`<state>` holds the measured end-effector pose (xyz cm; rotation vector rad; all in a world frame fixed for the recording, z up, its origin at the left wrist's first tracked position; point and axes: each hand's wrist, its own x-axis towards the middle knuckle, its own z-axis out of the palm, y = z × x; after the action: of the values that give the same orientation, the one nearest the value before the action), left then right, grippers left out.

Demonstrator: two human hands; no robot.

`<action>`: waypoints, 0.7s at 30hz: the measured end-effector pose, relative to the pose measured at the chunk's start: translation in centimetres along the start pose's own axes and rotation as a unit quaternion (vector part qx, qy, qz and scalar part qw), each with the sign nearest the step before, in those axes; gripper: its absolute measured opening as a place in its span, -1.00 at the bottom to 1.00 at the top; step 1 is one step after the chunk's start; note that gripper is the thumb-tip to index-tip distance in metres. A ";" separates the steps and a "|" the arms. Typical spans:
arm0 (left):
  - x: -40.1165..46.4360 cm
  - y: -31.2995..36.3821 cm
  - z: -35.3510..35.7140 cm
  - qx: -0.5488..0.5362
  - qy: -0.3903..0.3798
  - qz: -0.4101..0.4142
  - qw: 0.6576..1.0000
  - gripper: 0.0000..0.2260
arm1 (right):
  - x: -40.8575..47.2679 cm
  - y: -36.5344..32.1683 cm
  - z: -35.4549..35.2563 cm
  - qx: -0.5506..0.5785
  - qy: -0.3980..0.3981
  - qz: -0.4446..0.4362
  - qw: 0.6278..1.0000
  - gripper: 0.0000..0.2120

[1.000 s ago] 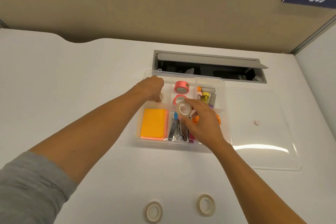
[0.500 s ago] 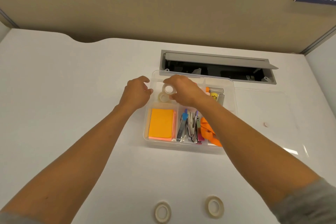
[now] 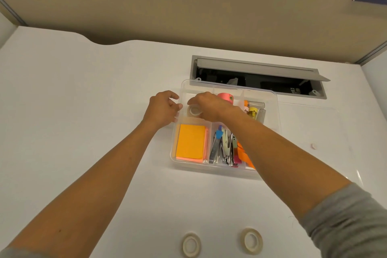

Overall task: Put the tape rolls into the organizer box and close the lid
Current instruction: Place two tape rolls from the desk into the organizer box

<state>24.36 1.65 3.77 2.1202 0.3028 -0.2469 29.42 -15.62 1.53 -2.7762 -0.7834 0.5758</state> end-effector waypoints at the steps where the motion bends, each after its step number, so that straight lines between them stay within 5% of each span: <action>1: 0.0 -0.1 0.0 0.000 0.001 0.001 1.000 -0.73 | 0.0 0.0 0.0 -0.004 -0.001 -0.003 1.000 -0.44; 11: 0.0 0.1 -0.2 0.025 -0.006 0.008 1.000 -0.70 | -0.2 -0.2 -0.8 0.000 -0.006 -0.014 1.000 -0.37; 21: -6.5 -2.4 -0.9 0.049 0.129 0.111 0.984 -0.72 | -13.4 -2.1 -2.1 0.183 0.211 0.081 0.957 -0.58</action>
<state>17.46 2.86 4.23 2.2644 0.2057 0.1467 18.78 -21.22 8.23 -2.4931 -0.3206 0.1188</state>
